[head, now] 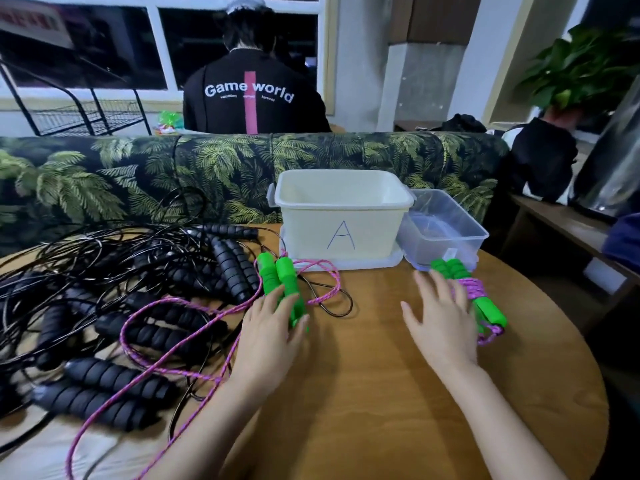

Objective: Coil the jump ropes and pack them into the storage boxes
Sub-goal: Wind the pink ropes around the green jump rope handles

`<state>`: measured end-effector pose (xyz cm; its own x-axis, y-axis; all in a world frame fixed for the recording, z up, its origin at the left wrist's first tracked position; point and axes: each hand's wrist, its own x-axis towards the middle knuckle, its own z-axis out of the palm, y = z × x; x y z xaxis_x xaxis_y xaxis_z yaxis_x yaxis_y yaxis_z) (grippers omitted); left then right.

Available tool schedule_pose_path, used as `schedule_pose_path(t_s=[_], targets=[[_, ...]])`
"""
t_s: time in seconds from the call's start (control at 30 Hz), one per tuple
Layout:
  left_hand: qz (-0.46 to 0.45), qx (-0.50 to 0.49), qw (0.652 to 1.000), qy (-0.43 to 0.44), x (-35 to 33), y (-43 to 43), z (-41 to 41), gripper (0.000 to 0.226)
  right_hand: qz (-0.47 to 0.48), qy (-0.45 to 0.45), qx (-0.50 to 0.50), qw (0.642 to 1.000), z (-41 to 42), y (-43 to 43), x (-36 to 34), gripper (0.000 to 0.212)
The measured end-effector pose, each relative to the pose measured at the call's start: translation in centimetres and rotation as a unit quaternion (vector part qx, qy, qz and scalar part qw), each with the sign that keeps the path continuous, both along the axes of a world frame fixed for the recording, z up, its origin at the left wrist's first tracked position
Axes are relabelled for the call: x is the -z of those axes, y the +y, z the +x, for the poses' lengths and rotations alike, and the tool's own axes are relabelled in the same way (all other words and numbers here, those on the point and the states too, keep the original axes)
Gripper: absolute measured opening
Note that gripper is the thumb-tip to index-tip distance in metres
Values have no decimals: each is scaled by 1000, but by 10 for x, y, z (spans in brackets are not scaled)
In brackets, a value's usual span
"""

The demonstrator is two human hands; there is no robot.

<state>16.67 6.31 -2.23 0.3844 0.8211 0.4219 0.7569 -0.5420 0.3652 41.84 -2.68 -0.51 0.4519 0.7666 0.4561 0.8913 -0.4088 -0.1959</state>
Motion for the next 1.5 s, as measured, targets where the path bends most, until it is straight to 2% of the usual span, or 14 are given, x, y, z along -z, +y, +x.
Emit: schedule_pose_path(t_s=[0.17, 0.27, 0.43, 0.5, 0.6, 0.7, 0.8, 0.87, 0.93, 1.0, 1.1, 1.23, 1.37, 1.5], targets=[[-98, -78, 991, -38, -25, 26, -4, 37, -18, 274, -179, 945, -91, 52, -1, 34], [-146, -87, 985, -41, -25, 35, -1, 38, -65, 331, -185, 923, -121, 83, 5, 38], [-224, -90, 947, -210, -33, 38, -4, 38, -53, 465, -157, 869, -124, 97, 2, 45], [-323, -43, 895, -304, -45, 33, -9, 44, -11, 534, -161, 830, -120, 82, -11, 46], [-478, 58, 774, -412, -60, 11, -22, 51, 10, 634, -193, 749, -122, 40, -30, 44], [-535, 109, 724, -423, -63, -21, -32, 40, 27, 672, -206, 711, -134, -6, -34, 42], [-515, 109, 756, -389, -52, -53, -42, 28, 11, 674, -237, 700, -149, -45, -23, 40], [-469, 116, 808, -338, -39, -65, -54, 42, -26, 635, -265, 725, -153, -65, -10, 37], [-352, 154, 898, -213, -31, -72, -73, 58, 10, 468, -280, 839, -144, -76, 0, 27], [-233, 202, 950, -46, -23, -76, -91, 63, 118, 294, -287, 904, -131, -82, 3, 22], [-95, 235, 958, 133, -17, -83, -108, 62, 165, 169, -340, 910, -119, -87, -5, 26], [86, 251, 940, 216, 0, -78, -122, 55, 0, 113, -446, 888, -111, -80, 2, 45], [9, 275, 946, 171, 7, -88, -133, 58, -89, 84, -441, 889, -97, -79, 18, 71], [-49, 258, 963, 61, 16, -94, -138, 45, -44, 130, -416, 899, -82, -91, 27, 52]])
